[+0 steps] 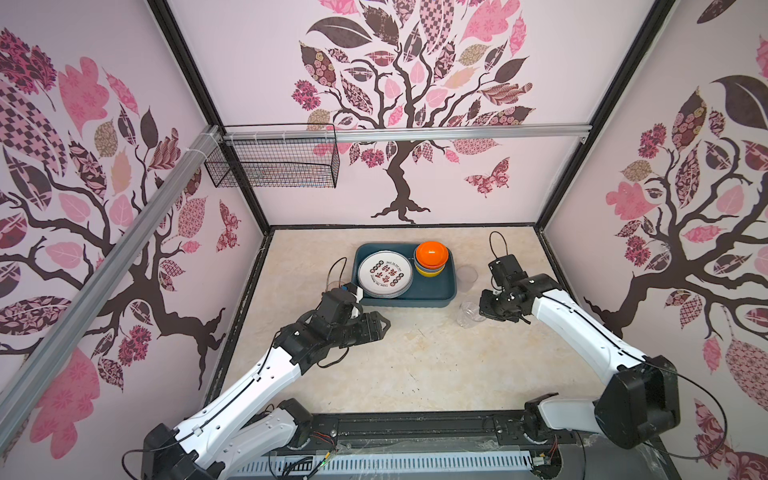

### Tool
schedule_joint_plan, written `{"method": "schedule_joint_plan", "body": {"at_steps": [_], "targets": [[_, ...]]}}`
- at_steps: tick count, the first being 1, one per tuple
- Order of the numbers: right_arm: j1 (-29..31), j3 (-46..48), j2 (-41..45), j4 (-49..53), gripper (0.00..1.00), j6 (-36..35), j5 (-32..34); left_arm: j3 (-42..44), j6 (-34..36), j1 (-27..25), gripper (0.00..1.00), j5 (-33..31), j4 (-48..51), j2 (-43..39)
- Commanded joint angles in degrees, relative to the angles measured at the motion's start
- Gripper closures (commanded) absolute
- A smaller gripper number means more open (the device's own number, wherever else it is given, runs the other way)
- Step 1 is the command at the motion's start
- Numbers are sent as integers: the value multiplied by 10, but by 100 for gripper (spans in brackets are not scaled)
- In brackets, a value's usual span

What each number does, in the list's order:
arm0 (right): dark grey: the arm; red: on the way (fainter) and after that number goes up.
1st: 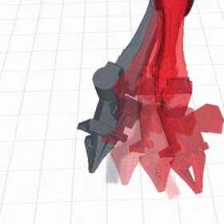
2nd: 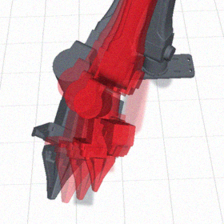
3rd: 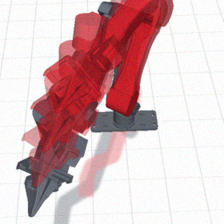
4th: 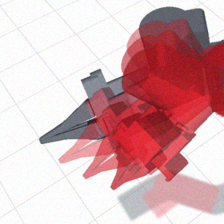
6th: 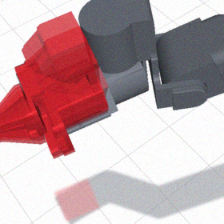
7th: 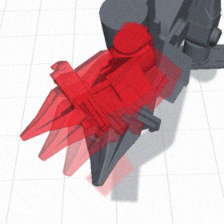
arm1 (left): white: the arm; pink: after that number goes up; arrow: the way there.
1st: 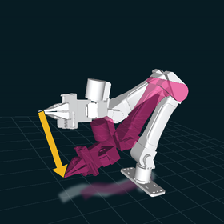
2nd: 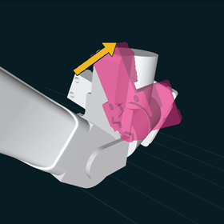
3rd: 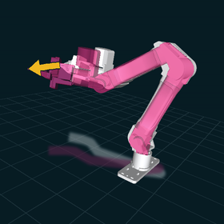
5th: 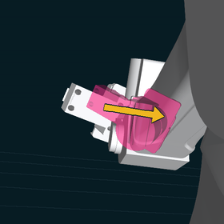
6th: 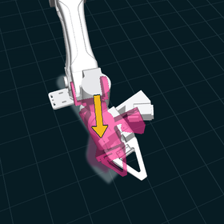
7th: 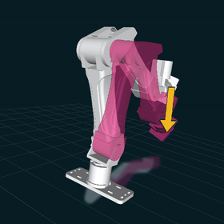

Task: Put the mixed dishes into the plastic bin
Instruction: 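Grasp the clear cup rim with the right gripper and lift it, then carry the clear cup over the bin and lower it beside the bowls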

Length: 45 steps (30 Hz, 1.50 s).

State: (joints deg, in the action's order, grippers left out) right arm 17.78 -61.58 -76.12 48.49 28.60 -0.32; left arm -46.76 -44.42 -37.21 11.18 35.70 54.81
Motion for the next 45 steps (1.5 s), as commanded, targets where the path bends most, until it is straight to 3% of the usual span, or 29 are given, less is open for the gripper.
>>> {"method": "schedule_joint_plan", "body": {"at_steps": [1,15,28,45], "targets": [[11,-38,1,24,100,-11,-20,13,4,7,24,-21,20,-13],[32,-154,-75,37,100,-23,-23,-3,12,20,23,-47,47,-24],[51,-240,-177,27,100,-26,-25,-30,34,56,23,-32,68,-25],[52,-353,-309,47,100,-43,-6,-35,33,59,23,-31,72,-20]]}}
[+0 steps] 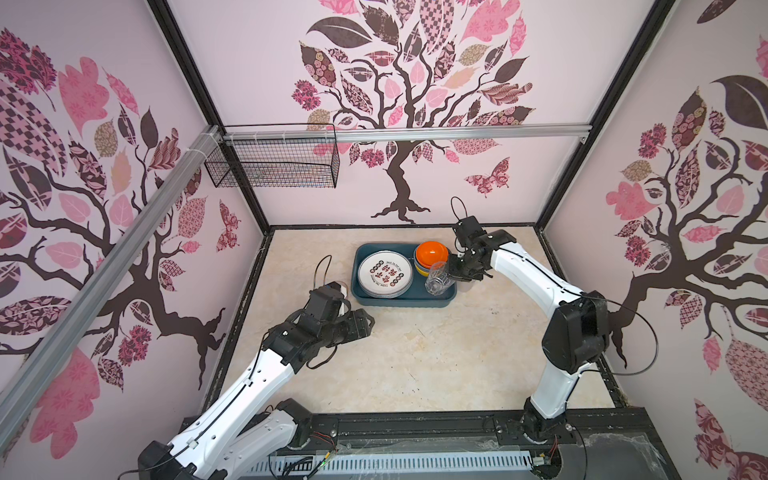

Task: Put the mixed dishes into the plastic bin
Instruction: 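Carry the clear cup over the bin and lower it beside the bowls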

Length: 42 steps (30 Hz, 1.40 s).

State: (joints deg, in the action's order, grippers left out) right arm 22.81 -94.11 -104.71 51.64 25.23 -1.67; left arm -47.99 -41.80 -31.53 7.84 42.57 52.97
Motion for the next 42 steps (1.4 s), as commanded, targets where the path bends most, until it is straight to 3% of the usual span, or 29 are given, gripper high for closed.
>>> {"method": "schedule_joint_plan", "body": {"at_steps": [1,29,42], "targets": [[2,-31,-28,14,100,-10,8,-20,8,2,23,2,3,-1],[7,-35,-119,-13,99,-2,8,0,1,4,23,2,-1,-10],[13,-55,-119,-1,87,-2,13,11,-6,6,23,1,-1,-22]]}}
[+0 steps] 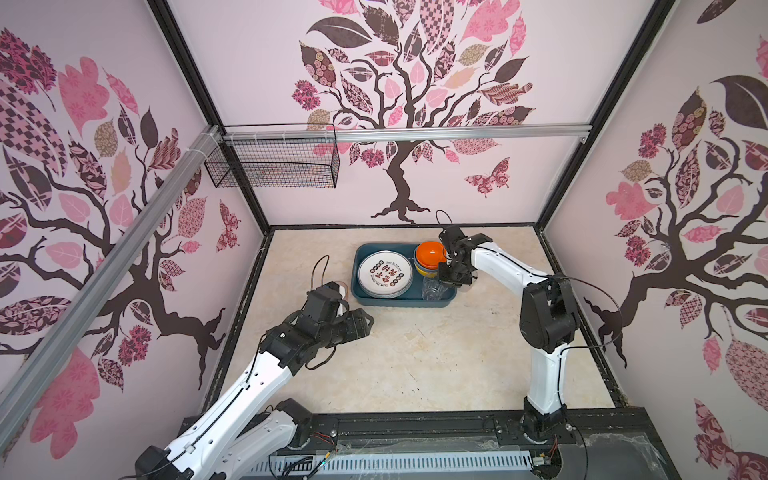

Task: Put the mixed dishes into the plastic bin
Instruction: 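Carry the clear cup over the bin and lower it beside the bowls, then open the right gripper and draw it back from the clear cup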

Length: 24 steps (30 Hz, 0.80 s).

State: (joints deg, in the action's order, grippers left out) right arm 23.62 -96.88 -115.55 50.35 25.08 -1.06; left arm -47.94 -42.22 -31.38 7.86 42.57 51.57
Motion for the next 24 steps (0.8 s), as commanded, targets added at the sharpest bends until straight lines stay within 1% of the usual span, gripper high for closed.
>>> {"method": "schedule_joint_plan", "body": {"at_steps": [1,3,7,10,15,20,24], "targets": [[5,-28,-7,12,85,1,9,9,-2,5,23,1,-1,-8],[5,-27,3,12,81,2,11,9,-2,4,23,0,0,-7],[5,-27,16,15,77,2,14,7,-2,4,23,1,-1,-7],[5,-25,29,19,77,1,15,2,-2,5,23,-3,3,-7],[6,-6,77,17,75,1,20,-11,-1,6,23,-16,17,-2],[6,48,154,-17,71,-8,-1,-29,3,17,24,-25,35,22],[7,117,225,-63,66,-11,-36,-35,6,44,25,-14,32,35]]}}
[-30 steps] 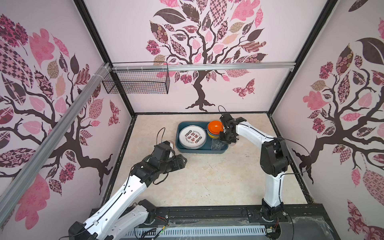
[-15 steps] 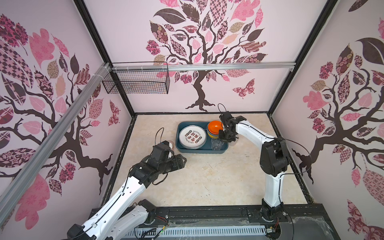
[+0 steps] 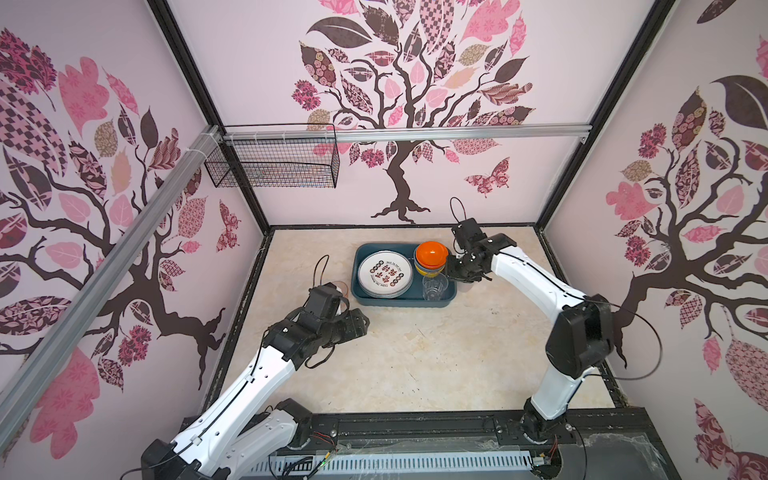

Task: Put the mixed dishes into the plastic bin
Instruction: 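Open the right gripper and draw it back from the clear cup, then grasp the pink cup rim with the left gripper while the right gripper moves toward it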

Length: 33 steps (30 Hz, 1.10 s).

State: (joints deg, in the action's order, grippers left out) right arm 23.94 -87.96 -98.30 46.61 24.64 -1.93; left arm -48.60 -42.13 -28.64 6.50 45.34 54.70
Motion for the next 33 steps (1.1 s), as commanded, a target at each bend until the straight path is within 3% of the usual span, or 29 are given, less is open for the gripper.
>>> {"method": "schedule_joint_plan", "body": {"at_steps": [1,8,14,25,33], "targets": [[3,42,68,-35,64,-7,-35,-29,5,26,25,4,2,6],[7,175,190,-144,50,1,-131,-45,28,112,30,42,10,42],[16,287,292,-259,42,15,-204,-59,50,164,34,31,19,77],[136,370,373,-346,42,12,-224,-92,65,202,43,-29,5,165],[191,402,398,-379,41,14,-228,-112,48,223,41,-61,-42,245]]}}
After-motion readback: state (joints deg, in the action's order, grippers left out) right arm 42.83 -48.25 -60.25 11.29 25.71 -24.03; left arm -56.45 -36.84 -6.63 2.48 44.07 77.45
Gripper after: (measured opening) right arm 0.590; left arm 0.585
